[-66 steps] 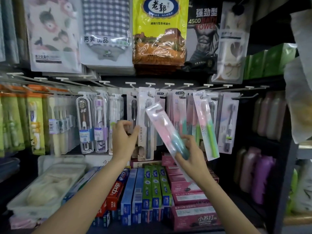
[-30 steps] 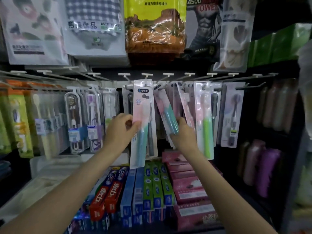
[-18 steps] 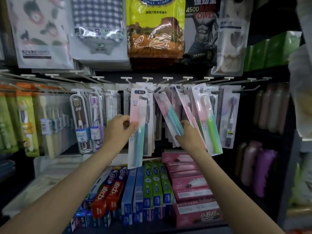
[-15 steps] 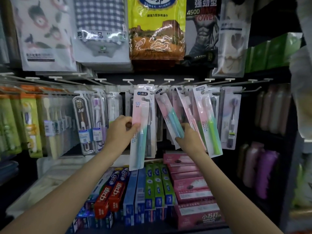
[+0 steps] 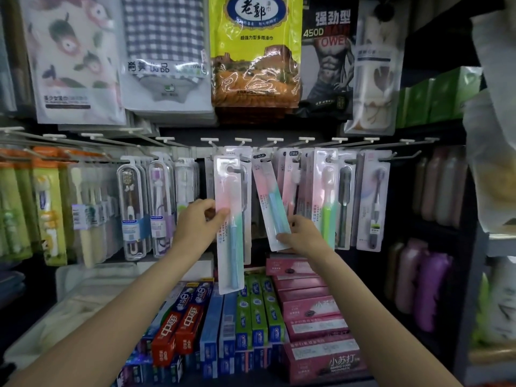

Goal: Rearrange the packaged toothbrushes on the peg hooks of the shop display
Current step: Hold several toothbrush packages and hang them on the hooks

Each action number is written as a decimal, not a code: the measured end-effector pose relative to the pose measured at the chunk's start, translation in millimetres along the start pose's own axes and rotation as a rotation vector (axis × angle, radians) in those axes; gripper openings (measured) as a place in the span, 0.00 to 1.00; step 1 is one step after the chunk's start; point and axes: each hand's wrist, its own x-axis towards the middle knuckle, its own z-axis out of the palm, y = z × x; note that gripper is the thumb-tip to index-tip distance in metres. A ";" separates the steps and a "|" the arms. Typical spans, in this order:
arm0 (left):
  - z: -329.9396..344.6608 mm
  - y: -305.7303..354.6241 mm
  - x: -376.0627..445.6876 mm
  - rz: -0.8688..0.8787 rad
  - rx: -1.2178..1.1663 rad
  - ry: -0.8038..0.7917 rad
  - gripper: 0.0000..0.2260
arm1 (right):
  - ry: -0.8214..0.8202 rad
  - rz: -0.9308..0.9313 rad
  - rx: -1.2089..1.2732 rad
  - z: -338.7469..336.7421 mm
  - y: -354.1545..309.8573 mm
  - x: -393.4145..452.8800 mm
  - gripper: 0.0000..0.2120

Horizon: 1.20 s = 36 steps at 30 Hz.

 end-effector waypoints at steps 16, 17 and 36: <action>3.3 12.4 -9.9 -0.132 -0.144 -0.115 0.15 | -0.025 -0.079 -0.434 -10.5 -12.0 1.3 0.26; 5.2 12.5 -11.6 -0.137 -0.147 -0.127 0.16 | -0.026 -0.077 -0.412 -7.7 -10.6 1.3 0.28; 5.9 12.0 -10.9 -0.171 -0.206 -0.146 0.11 | -0.060 -0.053 -0.570 -22.8 -9.1 11.4 0.31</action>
